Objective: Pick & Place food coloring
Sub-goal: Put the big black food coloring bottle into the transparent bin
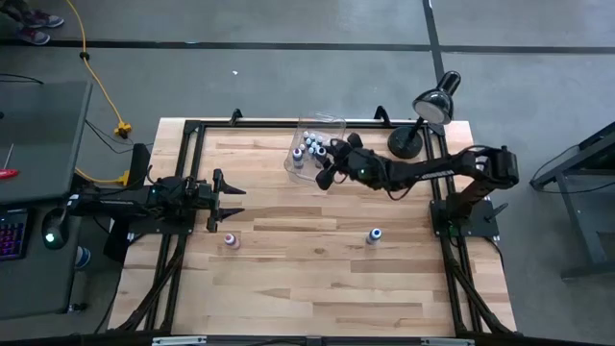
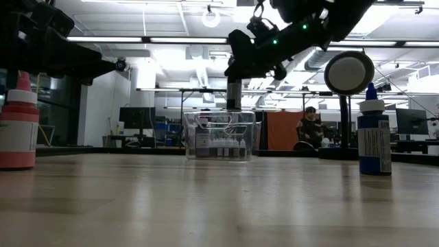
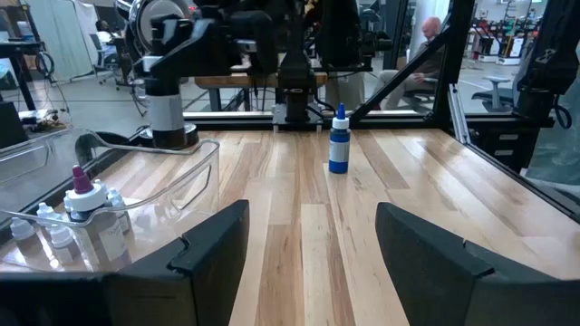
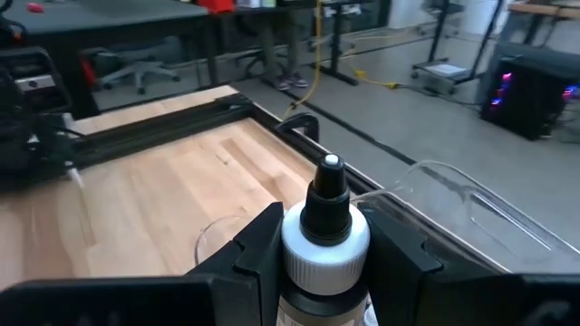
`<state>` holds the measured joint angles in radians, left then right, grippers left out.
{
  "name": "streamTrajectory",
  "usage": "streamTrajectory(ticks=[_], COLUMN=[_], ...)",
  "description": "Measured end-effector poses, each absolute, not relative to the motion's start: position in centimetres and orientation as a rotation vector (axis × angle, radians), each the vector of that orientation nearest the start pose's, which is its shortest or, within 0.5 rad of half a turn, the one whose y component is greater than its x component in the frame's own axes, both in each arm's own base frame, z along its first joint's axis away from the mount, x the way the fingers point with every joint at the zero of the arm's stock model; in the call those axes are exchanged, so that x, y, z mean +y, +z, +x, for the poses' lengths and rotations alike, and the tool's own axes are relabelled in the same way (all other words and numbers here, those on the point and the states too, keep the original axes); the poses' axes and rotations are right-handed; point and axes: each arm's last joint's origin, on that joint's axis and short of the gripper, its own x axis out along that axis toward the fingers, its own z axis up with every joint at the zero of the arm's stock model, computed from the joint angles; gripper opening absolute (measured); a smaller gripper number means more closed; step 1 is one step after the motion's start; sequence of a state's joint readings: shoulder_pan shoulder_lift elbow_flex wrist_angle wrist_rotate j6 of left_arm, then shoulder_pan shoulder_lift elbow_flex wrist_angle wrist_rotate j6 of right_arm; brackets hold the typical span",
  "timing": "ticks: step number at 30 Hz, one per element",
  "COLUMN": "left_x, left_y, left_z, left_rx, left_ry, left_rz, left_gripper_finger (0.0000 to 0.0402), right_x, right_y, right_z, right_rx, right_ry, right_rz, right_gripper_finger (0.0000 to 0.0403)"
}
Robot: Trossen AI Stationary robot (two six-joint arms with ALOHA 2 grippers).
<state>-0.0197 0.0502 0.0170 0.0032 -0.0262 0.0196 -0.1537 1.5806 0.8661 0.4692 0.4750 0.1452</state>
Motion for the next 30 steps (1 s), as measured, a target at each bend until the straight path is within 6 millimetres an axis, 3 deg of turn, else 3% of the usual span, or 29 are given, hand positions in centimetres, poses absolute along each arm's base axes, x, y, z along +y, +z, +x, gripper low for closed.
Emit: streamTrajectory(ticks=[10,15,20,30], left_x=[-0.1,-0.1,-0.1,-0.2], left_y=[16.6,16.6,16.6,16.6], left_z=[10.0,10.0,10.0,10.0], left_rx=[0.030,0.030,0.030,0.030], left_ry=[0.006,0.006,0.006,-0.008], left_rz=[0.020,0.020,0.020,0.020], left_gripper_finger=[0.0239,0.0239,0.0239,0.0239], right_x=[-9.9,-10.8,-12.1,-13.5], right_y=[22.4,20.8,19.6,18.4], right_z=[32.7,31.9,31.2,33.1], right_rx=[0.234,0.245,0.272,0.279], right_ry=[-0.507,-0.430,-0.461,-0.448], right_rz=[0.078,0.069,0.080,0.118], right_gripper_finger=[0.0113,0.0113,0.0113,0.0113])
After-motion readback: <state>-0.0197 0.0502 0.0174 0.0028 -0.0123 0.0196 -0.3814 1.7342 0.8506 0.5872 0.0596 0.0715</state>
